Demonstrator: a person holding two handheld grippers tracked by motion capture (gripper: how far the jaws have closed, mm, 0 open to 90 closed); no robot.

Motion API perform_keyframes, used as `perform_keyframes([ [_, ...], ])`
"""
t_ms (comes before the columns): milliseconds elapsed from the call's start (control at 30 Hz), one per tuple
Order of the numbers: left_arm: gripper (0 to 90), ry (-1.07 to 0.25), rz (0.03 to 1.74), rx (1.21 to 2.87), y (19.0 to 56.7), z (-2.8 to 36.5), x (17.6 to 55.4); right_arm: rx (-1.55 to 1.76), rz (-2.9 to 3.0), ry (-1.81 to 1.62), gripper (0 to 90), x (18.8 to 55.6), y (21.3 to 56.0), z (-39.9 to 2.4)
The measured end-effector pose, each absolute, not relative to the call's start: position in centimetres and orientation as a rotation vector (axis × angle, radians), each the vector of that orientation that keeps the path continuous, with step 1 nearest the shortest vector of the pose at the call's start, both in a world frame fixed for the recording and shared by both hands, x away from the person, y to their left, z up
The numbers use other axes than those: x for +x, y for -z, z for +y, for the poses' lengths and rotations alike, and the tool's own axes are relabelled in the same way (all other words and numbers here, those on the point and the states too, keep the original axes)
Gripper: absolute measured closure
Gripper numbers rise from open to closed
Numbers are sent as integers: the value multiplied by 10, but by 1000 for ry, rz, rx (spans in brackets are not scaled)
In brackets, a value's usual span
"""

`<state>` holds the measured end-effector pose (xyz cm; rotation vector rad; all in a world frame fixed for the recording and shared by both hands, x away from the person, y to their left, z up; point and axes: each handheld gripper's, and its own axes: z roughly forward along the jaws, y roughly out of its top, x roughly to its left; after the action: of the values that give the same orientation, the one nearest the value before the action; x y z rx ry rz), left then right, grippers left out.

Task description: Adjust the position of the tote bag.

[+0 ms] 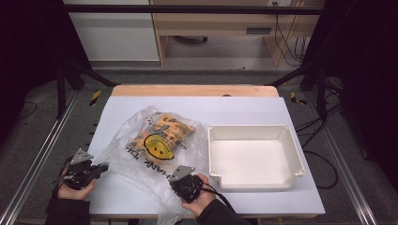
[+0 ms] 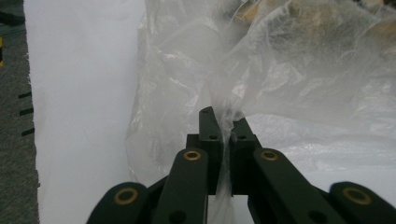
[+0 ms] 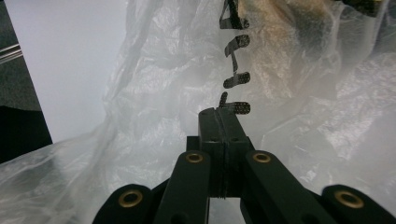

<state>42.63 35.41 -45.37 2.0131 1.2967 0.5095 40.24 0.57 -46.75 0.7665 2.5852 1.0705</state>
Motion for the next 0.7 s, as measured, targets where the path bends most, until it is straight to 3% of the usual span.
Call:
perform_keyframes([
  [267,896,-462,1230,1909,438,351,417,829,2497,-1106,900,407,437,-22],
  [500,896,-444,1057,1892,413,316,398,957,2316,-1173,900,421,398,-70],
  [700,896,-414,994,1914,409,296,389,1013,2251,-1190,900,428,391,-90],
])
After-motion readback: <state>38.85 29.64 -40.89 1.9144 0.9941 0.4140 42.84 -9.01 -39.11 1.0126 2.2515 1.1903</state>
